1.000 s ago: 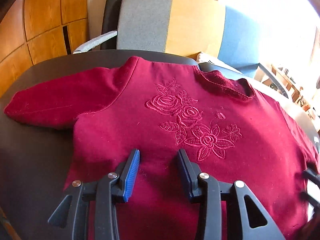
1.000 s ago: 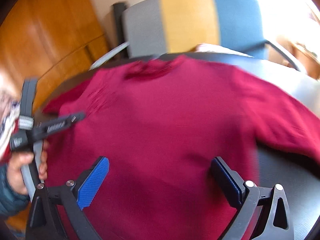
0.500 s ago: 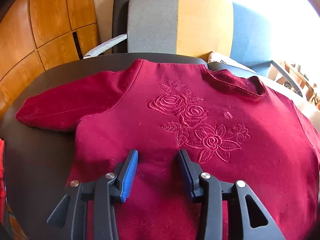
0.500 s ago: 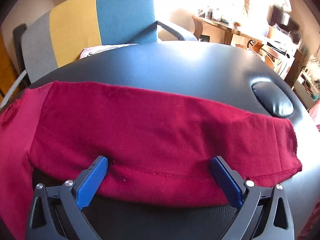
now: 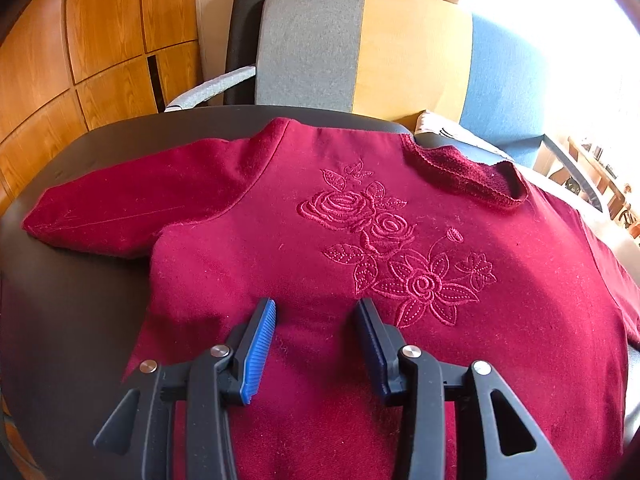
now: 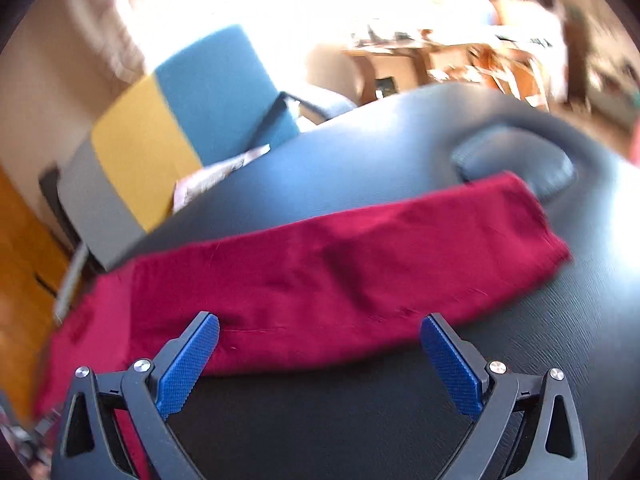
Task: Fold clothes
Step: 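Grasp the sleeve cuff with the right gripper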
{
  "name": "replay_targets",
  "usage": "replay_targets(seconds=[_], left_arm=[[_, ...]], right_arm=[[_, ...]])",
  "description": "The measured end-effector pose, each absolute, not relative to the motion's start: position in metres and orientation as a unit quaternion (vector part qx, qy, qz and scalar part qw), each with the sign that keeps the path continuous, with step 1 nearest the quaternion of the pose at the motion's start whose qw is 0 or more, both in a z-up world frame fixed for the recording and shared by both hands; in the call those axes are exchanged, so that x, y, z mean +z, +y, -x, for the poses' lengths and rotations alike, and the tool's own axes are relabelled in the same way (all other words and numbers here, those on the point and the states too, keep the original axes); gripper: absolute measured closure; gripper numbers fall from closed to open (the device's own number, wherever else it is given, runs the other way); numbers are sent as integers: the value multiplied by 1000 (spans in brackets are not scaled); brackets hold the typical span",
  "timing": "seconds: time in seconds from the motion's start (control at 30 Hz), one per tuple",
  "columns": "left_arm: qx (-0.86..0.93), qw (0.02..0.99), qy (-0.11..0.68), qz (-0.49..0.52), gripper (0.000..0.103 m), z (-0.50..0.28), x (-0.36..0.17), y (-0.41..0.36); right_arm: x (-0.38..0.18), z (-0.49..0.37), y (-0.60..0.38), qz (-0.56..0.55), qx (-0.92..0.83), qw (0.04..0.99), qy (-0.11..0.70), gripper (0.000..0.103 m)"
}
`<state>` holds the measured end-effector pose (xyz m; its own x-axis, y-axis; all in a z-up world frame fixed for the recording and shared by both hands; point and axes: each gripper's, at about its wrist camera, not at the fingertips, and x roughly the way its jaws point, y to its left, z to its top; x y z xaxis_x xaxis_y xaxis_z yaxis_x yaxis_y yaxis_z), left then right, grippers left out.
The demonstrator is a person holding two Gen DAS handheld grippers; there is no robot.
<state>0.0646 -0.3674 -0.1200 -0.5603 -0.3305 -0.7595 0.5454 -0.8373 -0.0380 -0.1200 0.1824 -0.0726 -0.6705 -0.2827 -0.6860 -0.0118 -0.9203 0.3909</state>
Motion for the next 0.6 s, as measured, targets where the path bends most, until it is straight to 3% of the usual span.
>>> replay_targets(seconds=[0.2, 0.43, 0.5, 0.57, 0.6], left_arm=[[-873, 251, 141, -395, 61, -64, -120, -367], [-873, 249, 148, -393, 61, -64, -119, -366], [-873, 248, 149, -393, 60, -64, -119, -366], [-873, 248, 150, -392, 60, -64, -119, -366], [-873, 248, 151, -392, 60, -64, -119, -366]], right_arm=[[-87, 103, 257, -385, -884, -5, -264, 4], [-89, 138, 251, -386, -894, -52, -223, 5], [-89, 150, 251, -394, -896, -67, -195, 17], [-90, 163, 251, -409, -895, -97, -150, 50], [-90, 167, 250, -414, -894, -108, -133, 56]])
